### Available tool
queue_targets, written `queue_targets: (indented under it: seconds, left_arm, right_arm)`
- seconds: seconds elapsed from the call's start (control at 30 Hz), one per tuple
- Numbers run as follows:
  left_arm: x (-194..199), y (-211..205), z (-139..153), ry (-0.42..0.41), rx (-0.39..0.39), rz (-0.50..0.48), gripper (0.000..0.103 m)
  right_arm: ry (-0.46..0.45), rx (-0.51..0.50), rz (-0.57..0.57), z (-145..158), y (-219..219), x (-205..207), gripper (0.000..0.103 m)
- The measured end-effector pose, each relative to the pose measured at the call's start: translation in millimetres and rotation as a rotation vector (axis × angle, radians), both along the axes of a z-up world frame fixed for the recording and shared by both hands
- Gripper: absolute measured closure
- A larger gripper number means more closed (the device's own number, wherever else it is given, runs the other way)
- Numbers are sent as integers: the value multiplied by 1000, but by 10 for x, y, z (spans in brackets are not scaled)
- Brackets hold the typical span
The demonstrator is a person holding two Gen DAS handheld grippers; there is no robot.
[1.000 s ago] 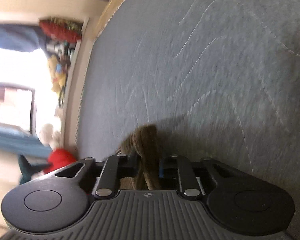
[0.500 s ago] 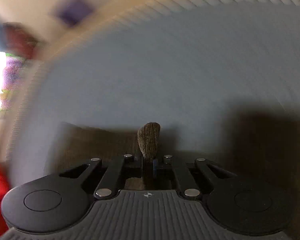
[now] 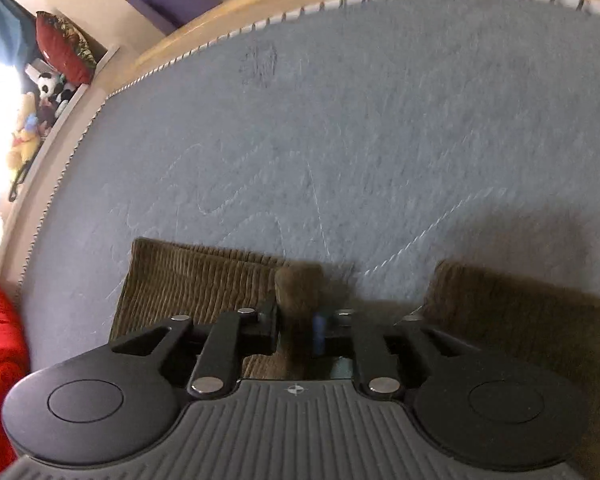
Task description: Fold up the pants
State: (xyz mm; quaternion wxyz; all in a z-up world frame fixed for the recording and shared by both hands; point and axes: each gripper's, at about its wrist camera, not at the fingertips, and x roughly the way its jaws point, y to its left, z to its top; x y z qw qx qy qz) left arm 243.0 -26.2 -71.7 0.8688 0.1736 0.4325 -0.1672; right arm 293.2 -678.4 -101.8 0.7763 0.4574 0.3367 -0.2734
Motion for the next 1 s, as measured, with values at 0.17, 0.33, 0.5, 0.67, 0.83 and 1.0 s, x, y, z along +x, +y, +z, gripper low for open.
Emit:
queue_targets:
  seconds: [0.17,0.33,0.5,0.67,0.83,1.0]
  left_arm:
    - [-516,541,155,-50,-158,57,54]
    - [-890,1096,-304,150,-114,124,56]
    - [-1250,1474,-71,69,-167,126,57]
    - [-1287,1736,-178,178,-182,173,58]
    - [-1308,1767,30,93,-327,211,57]
    - [-1331,1767,294,12,-360,279,50]
  right_arm:
    - [-64,-190,-32,572,127,-186,79]
    - [-228,-296,110,1269,714,-467,77]
    - [-380,-363,375,1867,1561,-943,61]
    - [-410,-368,643,1999,2306,-1393,58]
    - [-363,-398,694,1998,2640,-1667,57]
    - [-307,-398,675,1907,2935,-1874,55]
